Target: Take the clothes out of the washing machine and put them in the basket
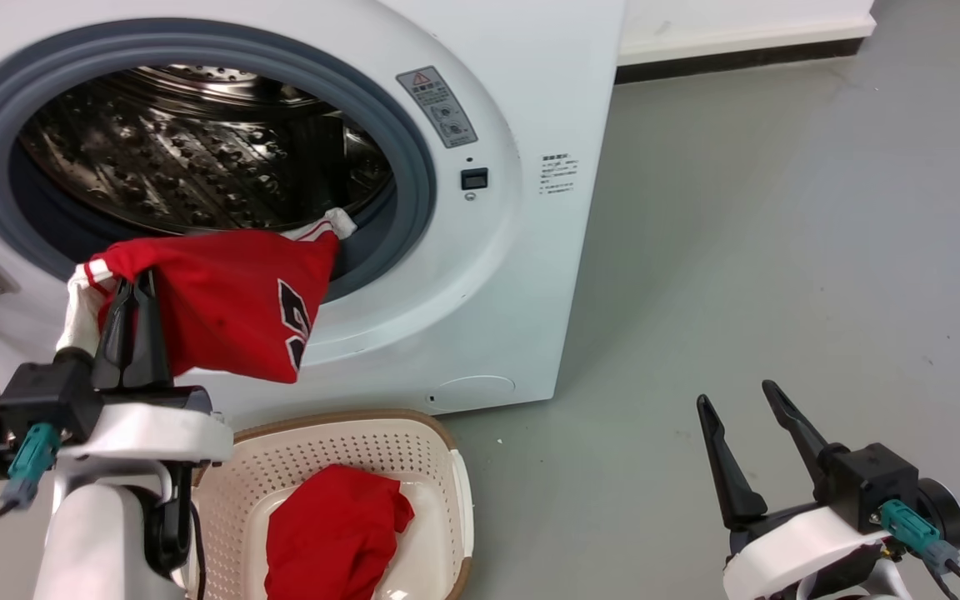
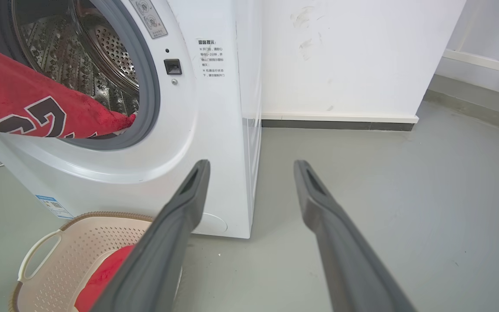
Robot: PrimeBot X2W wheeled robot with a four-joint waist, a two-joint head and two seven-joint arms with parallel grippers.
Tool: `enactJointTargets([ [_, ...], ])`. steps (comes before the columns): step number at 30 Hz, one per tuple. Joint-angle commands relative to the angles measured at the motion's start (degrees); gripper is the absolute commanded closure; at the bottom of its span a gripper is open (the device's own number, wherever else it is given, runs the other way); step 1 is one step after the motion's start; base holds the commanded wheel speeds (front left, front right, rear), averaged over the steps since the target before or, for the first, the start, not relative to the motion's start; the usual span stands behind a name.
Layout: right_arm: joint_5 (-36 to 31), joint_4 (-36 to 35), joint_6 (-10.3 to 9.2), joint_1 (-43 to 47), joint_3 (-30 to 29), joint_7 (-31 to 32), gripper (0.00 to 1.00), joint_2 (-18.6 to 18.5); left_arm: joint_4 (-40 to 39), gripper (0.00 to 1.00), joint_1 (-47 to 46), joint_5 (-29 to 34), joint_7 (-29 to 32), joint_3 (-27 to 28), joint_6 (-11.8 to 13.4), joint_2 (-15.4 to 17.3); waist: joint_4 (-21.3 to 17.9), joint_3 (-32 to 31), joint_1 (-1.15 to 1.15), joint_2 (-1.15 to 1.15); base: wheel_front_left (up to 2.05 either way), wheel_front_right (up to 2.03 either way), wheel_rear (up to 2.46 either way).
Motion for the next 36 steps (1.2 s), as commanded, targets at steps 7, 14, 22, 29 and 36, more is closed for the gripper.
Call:
enactJointTargets([
  [7,-0.15,-0.54,-0.04,0.99,-0.34,0.56,0.0,0.1,-12.6,1.0,4.46,0.81,-0.18,-0.88,0.94,-1.09,1.79,-0.4,0.01,0.0,0.0,0.0,0.0],
  [14,-0.09,-0.75,-0.04,-0.03,0.06,0.78,0.0,0.1,-18.7,1.0,8.56,0.02,2.71,-1.94,1.34,-1.89,2.65,0.62,0.01,0.0,0.0,0.0,0.0],
  [22,-0.58,-1.05,-0.04,-1.61,0.55,0.53,0.0,0.11,-13.01,1.0,13.05,-2.39,3.04,-3.32,0.95,-3.07,2.23,3.99,0.01,0.0,0.0,0.0,0.0],
  [29,-1.12,-1.64,-0.04,-3.08,0.63,0.7,0.0,0.1,-2.3,1.0,14.57,-4.7,1.47,-5.18,0.32,-4.2,1.95,7.89,0.01,0.0,0.0,0.0,0.0],
  [36,-1.82,-3.35,-0.04,-5.15,0.81,0.88,0.0,0.11,9.63,1.0,9.62,-5.51,-0.01,-5.41,-0.46,-4.0,1.98,13.93,0.01,0.0,0.0,0.0,0.0],
])
